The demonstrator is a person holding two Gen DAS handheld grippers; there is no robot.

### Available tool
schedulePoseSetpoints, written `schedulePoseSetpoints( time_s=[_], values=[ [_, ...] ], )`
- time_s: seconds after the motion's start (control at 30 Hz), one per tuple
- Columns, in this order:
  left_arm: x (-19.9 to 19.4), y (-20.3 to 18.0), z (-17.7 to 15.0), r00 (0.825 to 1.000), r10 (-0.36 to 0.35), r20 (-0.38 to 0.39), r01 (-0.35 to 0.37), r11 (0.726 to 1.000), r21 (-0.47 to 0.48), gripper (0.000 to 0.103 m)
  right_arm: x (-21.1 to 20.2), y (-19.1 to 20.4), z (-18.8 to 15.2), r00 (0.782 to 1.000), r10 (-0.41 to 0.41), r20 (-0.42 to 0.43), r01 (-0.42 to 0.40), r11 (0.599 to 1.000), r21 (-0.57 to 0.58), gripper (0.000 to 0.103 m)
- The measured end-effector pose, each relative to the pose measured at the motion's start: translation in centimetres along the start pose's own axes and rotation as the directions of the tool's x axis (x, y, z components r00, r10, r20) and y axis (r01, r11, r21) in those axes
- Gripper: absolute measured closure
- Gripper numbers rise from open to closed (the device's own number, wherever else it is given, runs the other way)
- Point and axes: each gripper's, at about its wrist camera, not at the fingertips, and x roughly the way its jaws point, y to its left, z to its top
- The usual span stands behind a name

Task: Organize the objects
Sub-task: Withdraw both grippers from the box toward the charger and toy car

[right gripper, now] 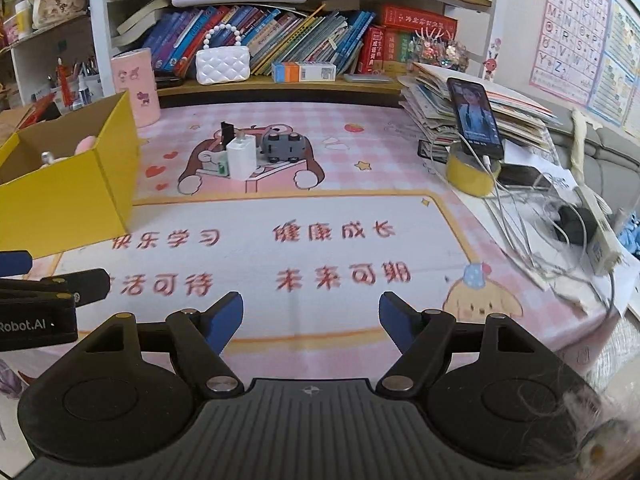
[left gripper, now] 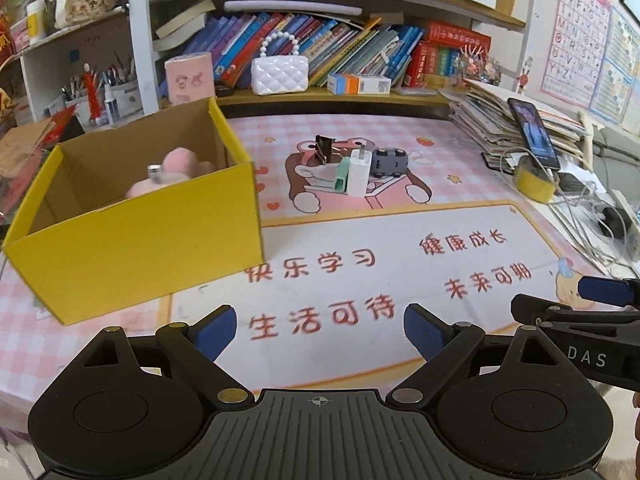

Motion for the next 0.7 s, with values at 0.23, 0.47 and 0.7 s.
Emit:
schedulePoseSetpoints(
  time_s=[0.23, 0.47, 0.7],
  values=[
    [3.4, -2.9, 2.3, 0.999, 0.037, -0.035, -0.038, 0.999, -0.021, 0.01, 4.2, -3.0, 2.9, 0.996, 0.063, -0.057, -0.065, 0.997, -0.033, 0.03],
    [6.7, -4.8, 4.8, 0.994, 0.102, -0.046, -0.106, 0.991, -0.081, 0.01, 8.3, -5.8, 5.7, 0.988, 0.136, -0.074, -0.139, 0.99, -0.035, 0.03],
    [10.4, -6.3, 9.0, 0.985, 0.17, -0.005, -0.17, 0.978, -0.121, 0.018, 12.9, -7.5, 9.4, 0.983, 0.179, -0.028, -0.18, 0.983, -0.026, 0.03]
  ],
)
